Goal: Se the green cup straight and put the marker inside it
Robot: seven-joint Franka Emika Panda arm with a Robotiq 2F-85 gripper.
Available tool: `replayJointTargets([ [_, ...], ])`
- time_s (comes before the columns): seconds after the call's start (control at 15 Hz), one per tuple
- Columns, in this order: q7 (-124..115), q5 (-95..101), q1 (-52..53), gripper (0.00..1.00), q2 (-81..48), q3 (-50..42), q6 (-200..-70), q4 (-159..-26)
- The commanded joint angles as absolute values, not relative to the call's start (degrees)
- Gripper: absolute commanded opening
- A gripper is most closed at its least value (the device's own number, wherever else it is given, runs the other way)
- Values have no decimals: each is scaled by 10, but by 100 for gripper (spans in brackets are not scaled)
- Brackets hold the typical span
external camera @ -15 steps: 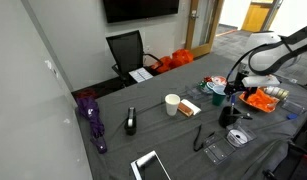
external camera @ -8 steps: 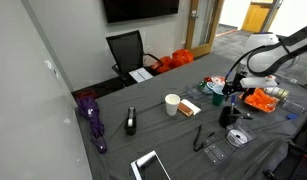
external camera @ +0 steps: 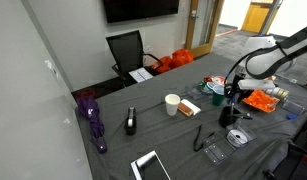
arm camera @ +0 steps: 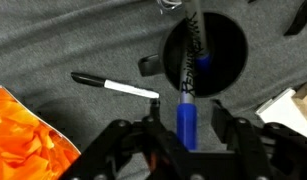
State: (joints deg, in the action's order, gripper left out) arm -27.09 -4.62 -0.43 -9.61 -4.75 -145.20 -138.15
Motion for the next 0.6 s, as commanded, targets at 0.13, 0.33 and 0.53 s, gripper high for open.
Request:
replayJointTargets([
  [0.13,-288,-54,-1,11,-114,-47,-1475,-1373],
  [0.33,-288,-56,-2,3,-112,-47,-1475,-1374],
  [0.53,-285,-53,-2,5,-98,-48,-1455,-1378],
])
